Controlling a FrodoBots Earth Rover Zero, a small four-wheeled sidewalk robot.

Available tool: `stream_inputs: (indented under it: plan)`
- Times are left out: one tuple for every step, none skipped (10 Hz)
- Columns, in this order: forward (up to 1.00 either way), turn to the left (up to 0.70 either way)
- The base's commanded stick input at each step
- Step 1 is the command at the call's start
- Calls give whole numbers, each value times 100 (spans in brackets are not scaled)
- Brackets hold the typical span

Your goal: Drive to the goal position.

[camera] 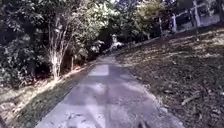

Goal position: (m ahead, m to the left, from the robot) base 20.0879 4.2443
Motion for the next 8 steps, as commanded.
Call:
stream_inputs:
  plan:
    - [50,0]
    - [50,0]
    - [50,0]
    - [50,0]
    - [50,0]
    - [50,0]
    - [50,0]
    - [50,0]
